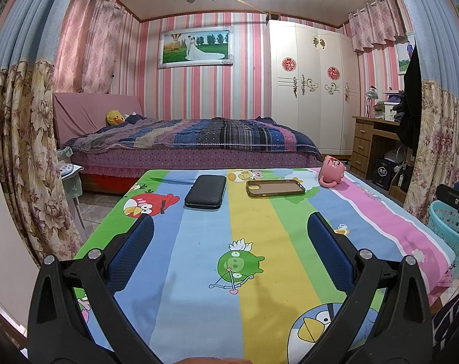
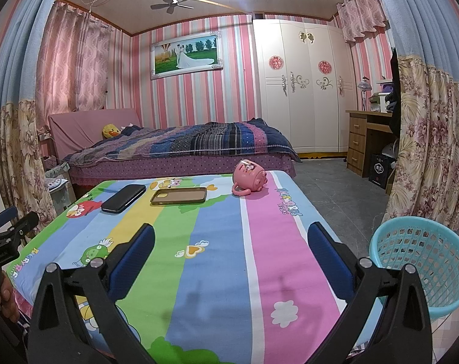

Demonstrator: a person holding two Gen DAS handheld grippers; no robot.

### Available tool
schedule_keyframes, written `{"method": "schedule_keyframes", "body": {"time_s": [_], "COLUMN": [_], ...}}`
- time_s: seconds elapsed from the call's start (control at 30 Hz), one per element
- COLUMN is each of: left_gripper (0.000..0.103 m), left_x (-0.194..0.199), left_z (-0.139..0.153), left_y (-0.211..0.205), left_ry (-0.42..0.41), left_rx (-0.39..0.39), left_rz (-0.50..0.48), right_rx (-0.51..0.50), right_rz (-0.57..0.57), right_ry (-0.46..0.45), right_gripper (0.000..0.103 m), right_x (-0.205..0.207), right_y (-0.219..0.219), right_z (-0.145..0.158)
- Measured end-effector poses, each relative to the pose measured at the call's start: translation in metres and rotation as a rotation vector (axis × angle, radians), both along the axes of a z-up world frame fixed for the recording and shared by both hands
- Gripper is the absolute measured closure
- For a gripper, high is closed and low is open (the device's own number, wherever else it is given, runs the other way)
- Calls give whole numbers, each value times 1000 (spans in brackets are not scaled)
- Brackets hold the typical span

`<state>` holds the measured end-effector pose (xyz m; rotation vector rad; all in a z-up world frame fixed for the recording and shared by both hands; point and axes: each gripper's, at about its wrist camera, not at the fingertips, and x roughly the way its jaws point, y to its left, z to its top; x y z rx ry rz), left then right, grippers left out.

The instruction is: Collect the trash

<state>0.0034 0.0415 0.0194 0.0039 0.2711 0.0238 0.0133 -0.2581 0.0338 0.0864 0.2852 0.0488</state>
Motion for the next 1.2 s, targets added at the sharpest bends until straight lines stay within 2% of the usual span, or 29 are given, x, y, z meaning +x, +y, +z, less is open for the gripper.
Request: {"method": "schedule_keyframes", "body": {"time_s": [1.2], "left_gripper": [5], "left_x": [-2], "left_z": [1], "left_y": [-2], "left_ry": [-2], "left_rx": [-1], "left_rz": [-1], "right_rx": [-1], "right_rz": [2], "right_ry": [1], "right_gripper": [5], "right_x": [0], "right_y": [-1], "right_z": [0]}}
